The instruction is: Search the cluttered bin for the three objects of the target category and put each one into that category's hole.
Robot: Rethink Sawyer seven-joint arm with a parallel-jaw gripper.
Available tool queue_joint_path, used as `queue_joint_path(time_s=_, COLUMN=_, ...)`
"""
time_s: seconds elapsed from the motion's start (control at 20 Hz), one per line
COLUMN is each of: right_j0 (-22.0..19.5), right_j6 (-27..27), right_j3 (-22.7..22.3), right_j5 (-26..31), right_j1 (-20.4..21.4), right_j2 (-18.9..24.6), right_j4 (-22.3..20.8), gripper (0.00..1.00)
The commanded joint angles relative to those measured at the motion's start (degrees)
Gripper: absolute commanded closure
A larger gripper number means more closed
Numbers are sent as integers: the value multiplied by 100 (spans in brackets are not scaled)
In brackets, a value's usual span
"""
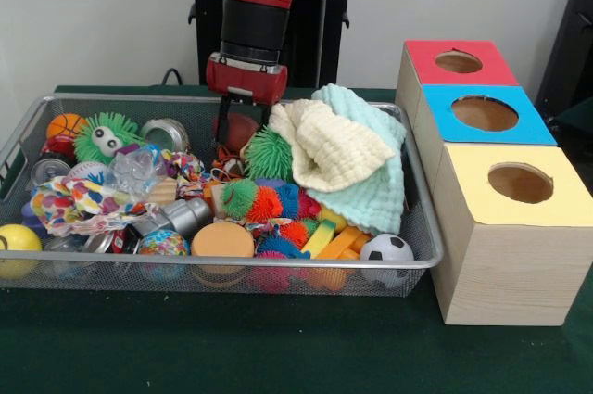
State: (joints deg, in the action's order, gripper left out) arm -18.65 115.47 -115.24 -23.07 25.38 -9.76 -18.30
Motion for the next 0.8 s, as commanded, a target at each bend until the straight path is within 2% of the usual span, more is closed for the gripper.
queue_joint_path(time_s=0.05, right_j0=-323, right_j6=667, right_j3=917, right_j5=-226, right_j1=-507, right_j2=460, right_j4=-35, gripper=0)
queue_joint_path(time_s=0.2, right_j0=-447, right_j6=573, right_j3=1101, right_j5=-93, right_j1=-691, right_j2=559, right_j4=-147, gripper=0)
queue_joint_path(time_s=0.8, right_j0=-642, right_j6=611, right_j3=1376, right_j5=-234, right_j1=-1140, right_j2=768, right_j4=-283, gripper=0)
